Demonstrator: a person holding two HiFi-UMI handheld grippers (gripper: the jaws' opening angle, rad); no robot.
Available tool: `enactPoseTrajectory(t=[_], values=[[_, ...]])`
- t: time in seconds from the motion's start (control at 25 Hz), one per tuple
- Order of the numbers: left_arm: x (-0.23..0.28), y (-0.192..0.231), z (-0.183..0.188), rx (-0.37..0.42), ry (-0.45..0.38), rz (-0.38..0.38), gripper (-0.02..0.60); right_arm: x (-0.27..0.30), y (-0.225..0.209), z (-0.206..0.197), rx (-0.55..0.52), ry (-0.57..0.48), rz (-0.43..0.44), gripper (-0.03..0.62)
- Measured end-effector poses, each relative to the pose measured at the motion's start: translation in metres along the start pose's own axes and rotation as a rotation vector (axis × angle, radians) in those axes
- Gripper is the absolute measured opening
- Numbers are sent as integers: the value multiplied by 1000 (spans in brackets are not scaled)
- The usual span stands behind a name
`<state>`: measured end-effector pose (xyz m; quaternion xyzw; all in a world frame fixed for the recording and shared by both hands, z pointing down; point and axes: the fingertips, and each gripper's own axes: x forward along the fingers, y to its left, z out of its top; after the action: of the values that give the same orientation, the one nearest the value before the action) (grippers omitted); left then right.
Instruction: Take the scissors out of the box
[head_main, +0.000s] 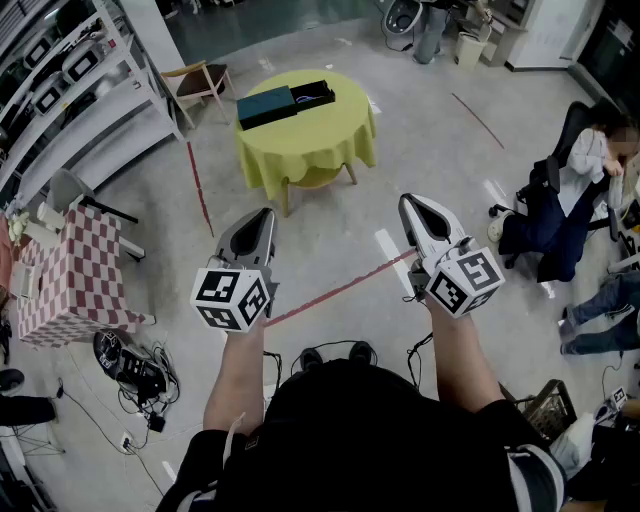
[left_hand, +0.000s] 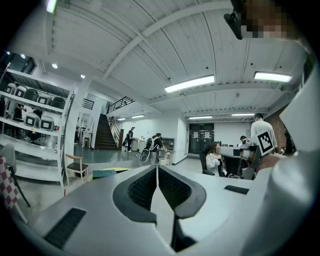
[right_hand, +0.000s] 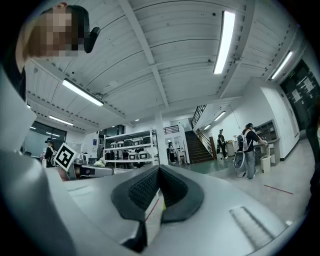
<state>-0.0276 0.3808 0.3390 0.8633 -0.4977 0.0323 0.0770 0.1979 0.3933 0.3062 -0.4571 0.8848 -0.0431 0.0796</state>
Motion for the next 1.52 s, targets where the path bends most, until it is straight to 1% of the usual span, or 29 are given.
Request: enactPoseTrajectory(t=[0.32, 0.6, 0.8, 0.92, 1.08, 1.2, 1.36, 1.52], values=[[10, -25, -3, 9, 17, 5, 18, -17, -19, 0, 9, -1, 8, 8], [18, -47, -6, 16, 30, 2, 18, -28, -34, -12, 30, 18, 10, 8], [20, -45, -4, 22, 35, 3, 18, -23, -38, -12, 86, -6, 14, 9], [24, -41, -1, 23, 29, 5, 18, -16, -39, -12, 100, -6, 27, 11], [40, -31, -4, 5, 28, 0, 18, -1, -42, -17, 105, 23, 45, 11], [58, -15, -9, -16, 30, -9, 18, 20, -49, -25, 107, 45, 48, 11], [88, 21, -14, -38, 29, -25, 18, 65, -57, -38, 108, 73, 51, 11], [126, 68, -6, -50, 29, -43, 18, 120, -69, -42, 105, 90, 32, 11]])
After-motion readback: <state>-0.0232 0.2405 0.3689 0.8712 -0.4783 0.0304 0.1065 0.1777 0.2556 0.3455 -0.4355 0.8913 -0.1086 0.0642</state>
